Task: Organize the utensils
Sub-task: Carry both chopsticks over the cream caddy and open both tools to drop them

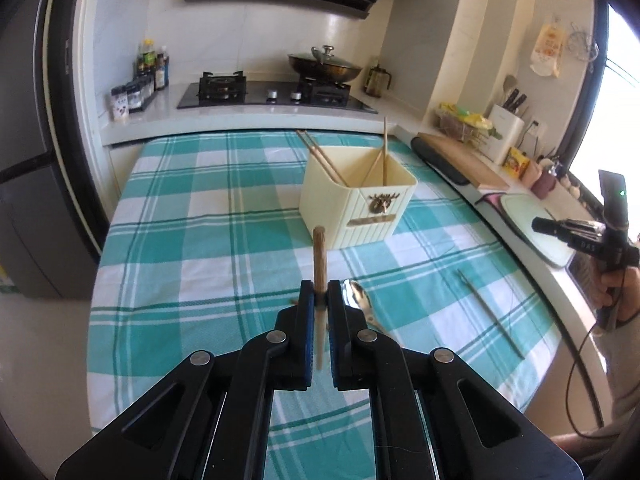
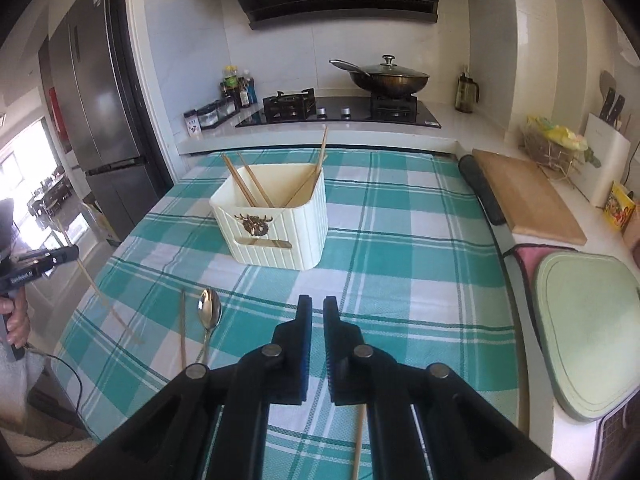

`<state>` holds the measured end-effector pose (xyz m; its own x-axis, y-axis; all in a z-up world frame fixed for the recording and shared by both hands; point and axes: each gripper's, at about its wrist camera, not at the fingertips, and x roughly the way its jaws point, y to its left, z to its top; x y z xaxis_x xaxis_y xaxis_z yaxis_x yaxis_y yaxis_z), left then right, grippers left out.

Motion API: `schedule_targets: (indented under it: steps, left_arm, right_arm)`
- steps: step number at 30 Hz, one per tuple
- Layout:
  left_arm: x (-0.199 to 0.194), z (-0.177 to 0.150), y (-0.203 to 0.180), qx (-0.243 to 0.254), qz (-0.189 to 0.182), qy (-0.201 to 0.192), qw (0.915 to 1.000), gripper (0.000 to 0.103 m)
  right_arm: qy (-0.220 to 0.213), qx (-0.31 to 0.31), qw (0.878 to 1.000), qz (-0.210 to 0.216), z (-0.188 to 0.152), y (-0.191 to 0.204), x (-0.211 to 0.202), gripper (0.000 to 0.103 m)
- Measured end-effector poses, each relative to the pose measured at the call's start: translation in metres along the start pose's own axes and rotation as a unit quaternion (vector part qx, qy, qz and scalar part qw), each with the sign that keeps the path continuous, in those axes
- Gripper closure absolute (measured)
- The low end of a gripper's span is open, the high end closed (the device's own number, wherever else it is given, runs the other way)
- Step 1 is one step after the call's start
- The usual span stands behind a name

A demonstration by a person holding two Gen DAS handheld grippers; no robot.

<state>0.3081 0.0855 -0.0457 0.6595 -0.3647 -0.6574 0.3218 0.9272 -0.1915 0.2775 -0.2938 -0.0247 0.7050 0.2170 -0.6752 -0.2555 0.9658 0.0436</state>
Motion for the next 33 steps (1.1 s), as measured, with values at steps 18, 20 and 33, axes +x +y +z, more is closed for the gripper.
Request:
schedule_targets:
  steps: [18,20,33]
  left_arm:
    - [-0.022,0.000,-0.008,0.005,-0.004,-0.021,0.9998,0.098]
    - [-0.022,-0.001,-0.009,0.006,-0.005,-0.020,0.9998,0.098]
    - [-0.037,0.024,-0.025,0.015,-0.046,-0.047,0.9977,0.098]
  right_arm:
    - [0.213,0.014,0.976,-0.046,-0.069,-0.044,0.184,0.097]
    - [0.201,0.030,0.978,-0.042,-0.065,-0.048,0.175,0.097]
    - [0.004,-0.003,0.999,0.037,0.007,-0.009,0.012,0.097]
